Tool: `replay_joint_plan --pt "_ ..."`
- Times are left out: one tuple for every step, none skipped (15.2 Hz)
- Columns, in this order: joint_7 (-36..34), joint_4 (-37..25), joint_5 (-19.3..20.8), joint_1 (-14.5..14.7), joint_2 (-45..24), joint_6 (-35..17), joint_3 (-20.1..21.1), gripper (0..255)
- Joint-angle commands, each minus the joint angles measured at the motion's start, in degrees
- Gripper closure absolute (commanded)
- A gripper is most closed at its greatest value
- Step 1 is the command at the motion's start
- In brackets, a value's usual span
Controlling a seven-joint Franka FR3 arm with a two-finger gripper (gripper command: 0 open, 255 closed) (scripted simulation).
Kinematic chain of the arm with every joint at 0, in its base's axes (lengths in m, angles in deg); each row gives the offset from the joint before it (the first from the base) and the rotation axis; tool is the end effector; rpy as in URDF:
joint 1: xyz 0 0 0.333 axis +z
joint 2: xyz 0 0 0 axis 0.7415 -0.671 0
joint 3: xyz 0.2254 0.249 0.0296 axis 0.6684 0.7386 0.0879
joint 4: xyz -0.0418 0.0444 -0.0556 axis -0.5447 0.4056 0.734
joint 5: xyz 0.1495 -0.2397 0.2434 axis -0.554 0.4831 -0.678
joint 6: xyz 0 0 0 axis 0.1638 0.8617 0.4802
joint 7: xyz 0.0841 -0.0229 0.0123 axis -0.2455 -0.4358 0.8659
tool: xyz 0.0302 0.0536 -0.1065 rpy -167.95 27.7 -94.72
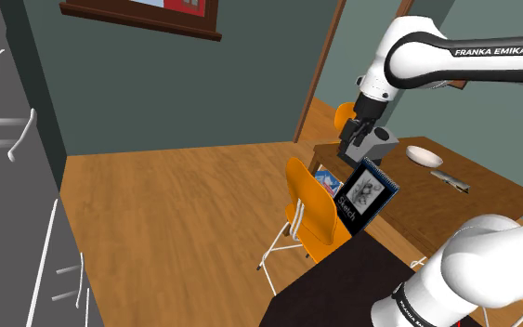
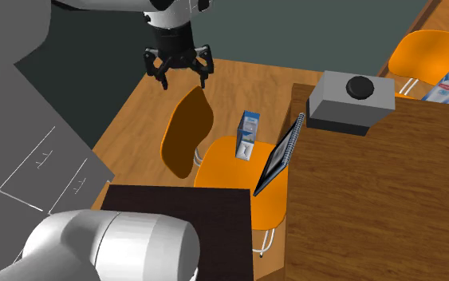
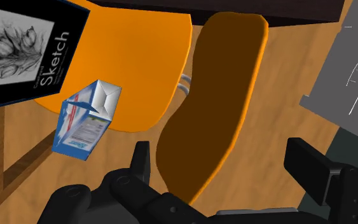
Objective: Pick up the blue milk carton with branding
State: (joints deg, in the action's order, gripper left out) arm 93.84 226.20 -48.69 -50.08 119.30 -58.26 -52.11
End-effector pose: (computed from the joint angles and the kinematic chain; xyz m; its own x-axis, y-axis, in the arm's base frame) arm 0.3369 -0.0499 0.5141 0.9973 0.0729 0.0101 0.0727 -0.9972 0.0152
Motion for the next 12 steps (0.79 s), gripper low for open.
replay_joint_plan --pt "0.91 0.74 0.53 -0.73 -2.76 -3.69 -1.37 0" --pt "1.37 1.02 0.74 -1.08 -4.21 -5.45 -2.06 0" --pt "1.84 1.21 0.92 -1.41 -5.72 -7.2 -2.74 0" --pt "2.32 1.33 1.06 -1.74 -7.3 -8.94 -3.43 0" --pt "2.82 1.38 1.16 -2.04 -8.94 -10.66 -4.12 0" --pt "3.33 1.35 1.21 -2.33 -10.63 -12.37 -4.8 0" --pt "3.86 1.25 1.21 -2.59 -12.39 -14.05 -5.49 0" --pt "4.42 1.07 1.15 -2.85 -14.2 -15.71 -6.18 0" --pt "5.01 0.82 1.01 -3.09 -16.05 -17.34 -6.85 0" --pt "5.63 0.49 0.81 -3.31 -17.96 -18.93 -7.51 0" --pt "6.3 0.09 0.52 -3.53 -19.91 -20.49 -8.16 0" --pt "7.0 -0.39 0.15 -3.73 -21.9 -22.01 -8.8 0"
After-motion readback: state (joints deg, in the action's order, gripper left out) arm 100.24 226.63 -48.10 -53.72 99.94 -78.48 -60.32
